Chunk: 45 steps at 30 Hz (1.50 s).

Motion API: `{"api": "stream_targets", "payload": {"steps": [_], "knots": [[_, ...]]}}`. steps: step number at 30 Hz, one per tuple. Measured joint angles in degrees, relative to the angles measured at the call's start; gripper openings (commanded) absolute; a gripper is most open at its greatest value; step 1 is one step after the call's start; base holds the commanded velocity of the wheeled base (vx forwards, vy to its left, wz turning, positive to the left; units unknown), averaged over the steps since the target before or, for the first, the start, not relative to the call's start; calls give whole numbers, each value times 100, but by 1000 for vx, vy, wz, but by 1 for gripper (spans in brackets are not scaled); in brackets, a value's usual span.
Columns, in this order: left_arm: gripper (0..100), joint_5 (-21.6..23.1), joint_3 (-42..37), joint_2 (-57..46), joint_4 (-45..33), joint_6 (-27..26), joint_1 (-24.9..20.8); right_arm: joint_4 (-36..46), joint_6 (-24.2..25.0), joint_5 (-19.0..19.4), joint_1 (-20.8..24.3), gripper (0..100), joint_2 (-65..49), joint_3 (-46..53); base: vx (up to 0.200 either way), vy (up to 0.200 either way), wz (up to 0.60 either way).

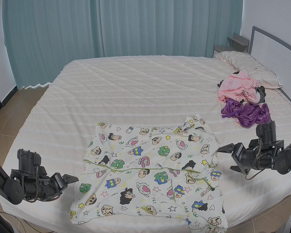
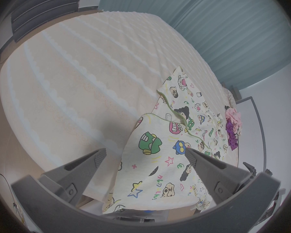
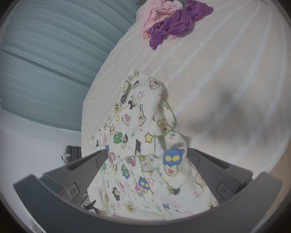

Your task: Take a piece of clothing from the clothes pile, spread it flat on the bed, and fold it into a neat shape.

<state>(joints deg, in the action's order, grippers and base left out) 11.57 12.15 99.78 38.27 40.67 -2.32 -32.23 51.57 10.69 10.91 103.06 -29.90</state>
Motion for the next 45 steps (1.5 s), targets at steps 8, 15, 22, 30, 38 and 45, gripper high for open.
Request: {"api": "stream_targets", "payload": {"steps": [8, 15, 22, 30, 38, 45], "knots": [[100, 101, 52, 315, 57, 194, -116, -393, 197, -196, 247, 100, 1012, -769, 0, 0, 0], [100, 118, 49, 455, 66, 211, -208, -1002, -151, -453, 291, 100, 1670, -1163, 0, 0, 0], [100, 118, 38, 503, 66, 208, -232, -1002, -202, -467, 315, 100, 2076, -1524, 0, 0, 0], [100, 118, 29, 521, 66, 211, -234, -995, -176, -456, 221, 100, 2365, -2238, 0, 0, 0], [100, 115, 13, 621, 211, 211, -226, -731, -162, -460, 63, 100, 2721, -2927, 0, 0, 0], [100, 110, -28, 724, 345, 217, -226, -683, -151, -678, -85, 100, 3231, -3563, 0, 0, 0]]}}
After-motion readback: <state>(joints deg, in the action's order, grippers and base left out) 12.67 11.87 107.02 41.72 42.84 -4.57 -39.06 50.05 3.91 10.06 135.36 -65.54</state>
